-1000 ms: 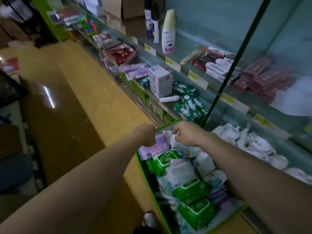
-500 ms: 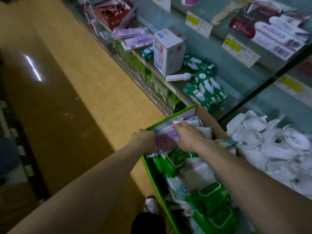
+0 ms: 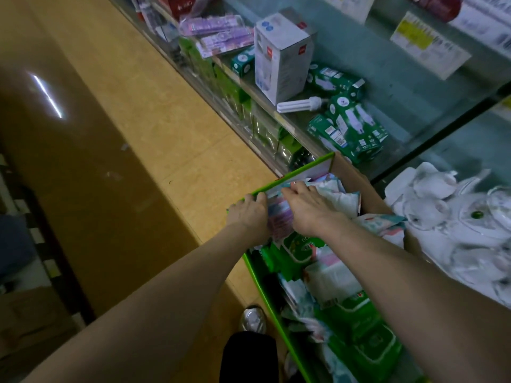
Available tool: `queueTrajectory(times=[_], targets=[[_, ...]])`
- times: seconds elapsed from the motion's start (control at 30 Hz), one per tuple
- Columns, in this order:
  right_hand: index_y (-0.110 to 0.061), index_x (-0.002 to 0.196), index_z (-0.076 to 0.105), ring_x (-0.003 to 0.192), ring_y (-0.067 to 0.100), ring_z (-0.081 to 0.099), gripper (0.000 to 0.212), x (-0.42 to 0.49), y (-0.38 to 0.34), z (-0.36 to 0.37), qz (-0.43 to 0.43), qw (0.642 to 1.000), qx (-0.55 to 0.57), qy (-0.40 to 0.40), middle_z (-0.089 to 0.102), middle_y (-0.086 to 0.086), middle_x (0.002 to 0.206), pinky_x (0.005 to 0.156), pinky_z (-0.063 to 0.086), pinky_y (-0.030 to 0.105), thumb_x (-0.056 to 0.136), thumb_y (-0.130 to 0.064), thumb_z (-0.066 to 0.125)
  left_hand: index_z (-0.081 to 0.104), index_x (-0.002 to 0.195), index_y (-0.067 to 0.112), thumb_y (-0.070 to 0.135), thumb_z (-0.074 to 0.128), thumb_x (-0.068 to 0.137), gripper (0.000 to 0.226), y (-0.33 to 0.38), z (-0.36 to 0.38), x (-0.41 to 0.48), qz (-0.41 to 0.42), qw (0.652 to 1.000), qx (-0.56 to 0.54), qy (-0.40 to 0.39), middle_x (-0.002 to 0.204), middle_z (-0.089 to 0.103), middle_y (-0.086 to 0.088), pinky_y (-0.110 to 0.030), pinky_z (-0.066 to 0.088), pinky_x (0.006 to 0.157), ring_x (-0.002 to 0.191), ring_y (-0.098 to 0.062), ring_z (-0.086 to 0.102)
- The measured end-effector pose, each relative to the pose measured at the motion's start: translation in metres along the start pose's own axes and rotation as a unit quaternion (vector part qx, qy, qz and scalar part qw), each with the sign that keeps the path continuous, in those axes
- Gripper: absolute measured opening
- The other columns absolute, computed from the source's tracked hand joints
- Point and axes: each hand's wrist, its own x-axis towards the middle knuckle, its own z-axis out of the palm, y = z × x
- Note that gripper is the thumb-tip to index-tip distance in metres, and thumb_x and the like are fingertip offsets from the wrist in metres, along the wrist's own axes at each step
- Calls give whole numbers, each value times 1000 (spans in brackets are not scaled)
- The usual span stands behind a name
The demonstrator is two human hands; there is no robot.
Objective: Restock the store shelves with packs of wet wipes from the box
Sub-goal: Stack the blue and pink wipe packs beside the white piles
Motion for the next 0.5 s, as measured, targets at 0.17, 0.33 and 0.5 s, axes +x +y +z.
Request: queueTrajectory(times=[0.17, 0.33, 0.5], targets=[[-20, 141, 37, 124, 36, 42, 54, 1, 7, 3, 29, 997, 57, -37, 26, 11, 141, 99, 42, 41, 90, -17, 55, 45, 132, 15, 46, 61, 88, 57, 1, 3, 4, -2, 999, 42, -33, 125, 55, -9, -38, 38, 97, 117, -28, 47], [-17, 142, 40, 122, 35, 45, 54, 4, 14, -1, 122, 954, 275, 20, 27, 14, 142, 99, 41, 36, 93, -40, 47, 26, 144, 19, 45, 67, 83, 78, 2, 10, 0, 1, 998, -12, -60, 133, 47, -13, -40, 44, 96, 122, -31, 49], [-20, 144, 38, 129, 32, 41, 61, 8, 10, 4, 147, 944, 294, -41, 26, 13, 151, 101, 45, 47, 91, -49, 49, 22, 140, 15, 31, 66, 87, 71, 6, 12, -3, 17, 997, 36, -62, 121, 58, -10, -34, 44, 69, 107, -28, 59]])
